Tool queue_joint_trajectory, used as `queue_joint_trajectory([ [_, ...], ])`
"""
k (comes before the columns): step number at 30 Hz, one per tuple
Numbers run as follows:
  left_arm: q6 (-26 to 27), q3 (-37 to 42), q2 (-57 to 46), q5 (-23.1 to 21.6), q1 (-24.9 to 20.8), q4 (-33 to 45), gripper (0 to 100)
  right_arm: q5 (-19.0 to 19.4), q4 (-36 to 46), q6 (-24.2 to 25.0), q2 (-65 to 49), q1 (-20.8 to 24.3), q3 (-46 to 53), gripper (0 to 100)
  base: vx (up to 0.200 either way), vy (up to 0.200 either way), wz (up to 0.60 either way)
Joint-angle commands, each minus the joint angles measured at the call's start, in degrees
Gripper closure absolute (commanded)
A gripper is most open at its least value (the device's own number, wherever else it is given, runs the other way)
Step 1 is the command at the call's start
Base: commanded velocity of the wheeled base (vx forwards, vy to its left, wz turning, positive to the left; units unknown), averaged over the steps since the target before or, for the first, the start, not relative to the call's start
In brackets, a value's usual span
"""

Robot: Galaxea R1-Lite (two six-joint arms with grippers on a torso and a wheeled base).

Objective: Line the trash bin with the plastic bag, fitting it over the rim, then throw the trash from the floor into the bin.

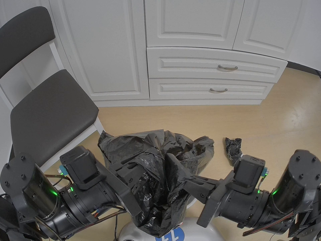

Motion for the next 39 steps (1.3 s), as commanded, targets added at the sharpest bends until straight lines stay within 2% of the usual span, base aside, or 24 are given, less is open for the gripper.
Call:
queue_joint_trajectory([
  [1, 2.38, 1.49, -1.34, 0.81, -0.07, 0.31, 100, -0.18, -1.16, 2.15, 6.06, 0.77, -0.23, 100, 0.0, 0.0, 0.0],
  [7, 3.61, 2.55, 0.06, 0.99, -1.56, 0.49, 100, 0.17, 1.3, 2.23, 7.99, 0.16, -0.5, 100, 0.0, 0.0, 0.0],
  [10, 3.61, 2.46, 1.12, 0.99, -1.83, 1.37, 100, 0.52, 9.12, 2.76, 7.55, -0.11, -2.34, 100, 0.0, 0.0, 0.0],
  [14, 3.35, 2.11, 1.03, 0.99, -1.92, 5.32, 100, 1.31, 18.44, 8.39, 8.08, -0.9, -7.26, 100, 0.0, 0.0, 0.0],
  [15, 3.35, 2.11, 1.03, 0.99, -1.92, 5.32, 100, 1.31, 18.44, 8.39, 8.08, -0.9, -7.26, 100, 0.0, 0.0, 0.0],
  [16, 3.35, 2.02, 0.59, 0.99, -2.0, 6.47, 100, 2.1, 22.65, 10.06, 8.08, -0.99, -9.11, 100, 0.0, 0.0, 0.0],
  [21, 3.35, 2.11, -0.03, 0.99, -2.0, 8.84, 100, 3.95, 25.64, 13.22, 8.43, -1.16, -11.04, 100, 0.0, 0.0, 0.0],
  [30, 4.23, 0.26, -5.91, 3.71, -2.0, 19.21, 100, 7.55, 25.2, 16.82, 9.57, -0.81, -11.92, 100, 0.0, 0.0, 0.0],
  [31, 4.31, 0.0, -9.17, 3.71, -2.09, 23.61, 100, 7.73, 25.91, 16.82, 9.22, 0.24, -11.92, 100, 0.0, 0.0, 0.0],
  [36, 4.23, -3.43, -15.93, 3.62, -2.09, 35.47, 100, 7.73, 31.0, 16.91, 8.61, 3.32, -12.89, 100, 0.0, 0.0, 0.0],
  [39, 4.23, -3.96, -16.81, 3.62, -2.09, 37.84, 100, 7.73, 32.41, 16.82, 8.69, 4.11, -13.33, 100, 0.0, 0.0, 0.0],
])
